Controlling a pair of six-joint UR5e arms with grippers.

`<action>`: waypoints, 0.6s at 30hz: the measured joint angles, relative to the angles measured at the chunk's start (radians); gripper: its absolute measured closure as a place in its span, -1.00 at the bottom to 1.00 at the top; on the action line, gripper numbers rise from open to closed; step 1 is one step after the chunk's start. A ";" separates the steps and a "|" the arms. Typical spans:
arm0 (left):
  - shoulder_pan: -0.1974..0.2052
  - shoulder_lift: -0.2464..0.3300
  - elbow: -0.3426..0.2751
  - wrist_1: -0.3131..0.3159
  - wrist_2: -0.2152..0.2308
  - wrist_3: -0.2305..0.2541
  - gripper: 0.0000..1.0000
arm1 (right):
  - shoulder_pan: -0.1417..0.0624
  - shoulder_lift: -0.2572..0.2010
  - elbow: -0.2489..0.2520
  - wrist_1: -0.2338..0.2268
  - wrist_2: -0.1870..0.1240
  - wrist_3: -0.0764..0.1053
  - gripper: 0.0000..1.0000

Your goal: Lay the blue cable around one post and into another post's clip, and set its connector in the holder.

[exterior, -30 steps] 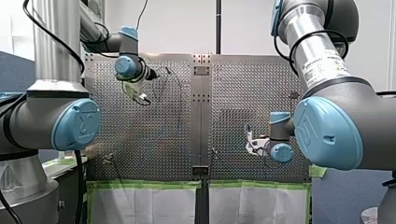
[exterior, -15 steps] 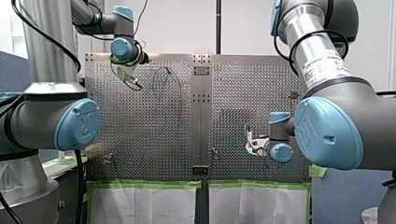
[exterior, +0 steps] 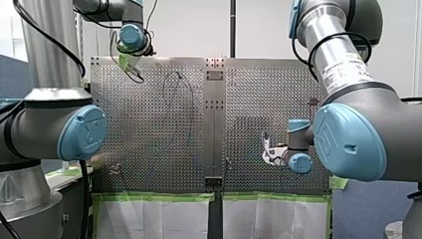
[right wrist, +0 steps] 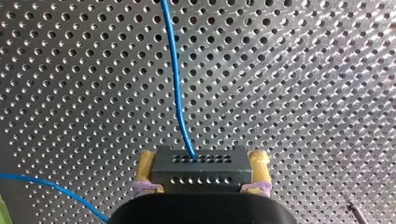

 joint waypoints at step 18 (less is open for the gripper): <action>-0.029 -0.031 0.171 -0.171 -0.039 0.171 -1.00 | 0.000 0.000 0.000 0.010 0.000 -0.004 0.62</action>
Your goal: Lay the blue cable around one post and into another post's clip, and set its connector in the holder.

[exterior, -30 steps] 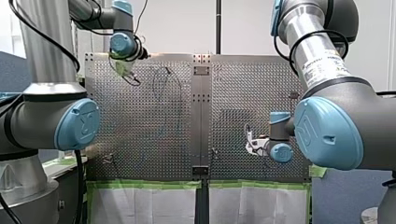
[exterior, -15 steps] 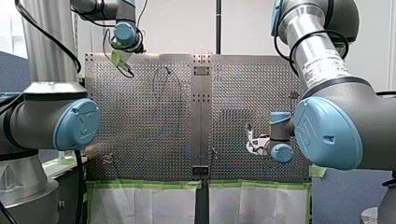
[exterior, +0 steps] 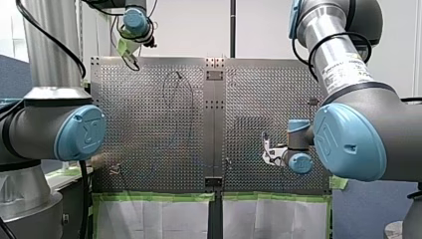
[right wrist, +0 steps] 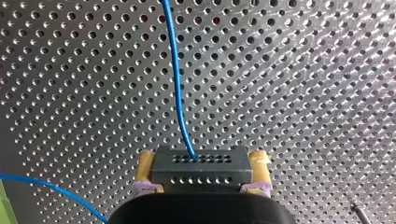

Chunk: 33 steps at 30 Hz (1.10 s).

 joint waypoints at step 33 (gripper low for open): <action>-0.047 -0.001 0.081 -0.306 -0.006 0.306 -1.00 | 0.002 0.000 0.000 -0.003 0.000 0.003 0.62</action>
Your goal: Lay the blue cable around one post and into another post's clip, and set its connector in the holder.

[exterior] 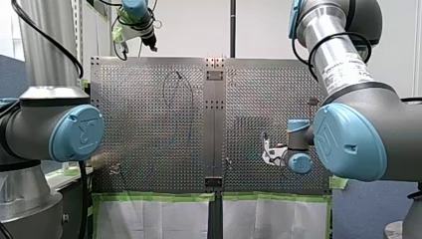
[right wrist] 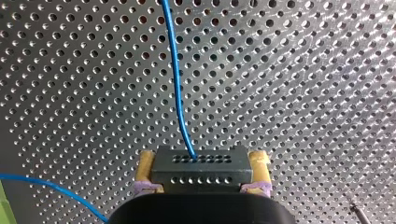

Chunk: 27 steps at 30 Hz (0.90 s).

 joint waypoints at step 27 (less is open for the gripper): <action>-0.009 -0.020 0.000 -0.133 -0.011 0.275 -1.00 | 0.003 0.001 0.000 0.000 0.000 0.001 0.62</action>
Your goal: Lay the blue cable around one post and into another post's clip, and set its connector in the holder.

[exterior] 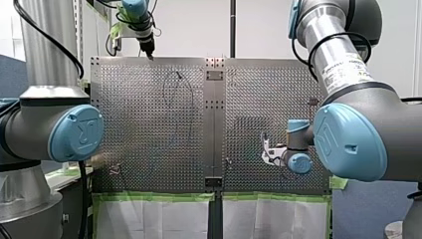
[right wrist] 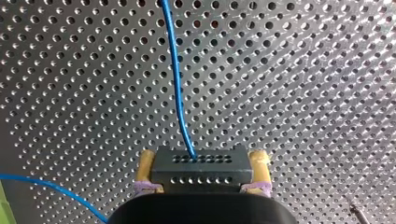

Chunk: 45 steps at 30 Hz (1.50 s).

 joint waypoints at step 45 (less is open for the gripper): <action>-0.013 0.000 0.000 0.000 -0.012 0.284 -1.00 | 0.000 0.003 0.000 0.005 0.000 -0.005 0.62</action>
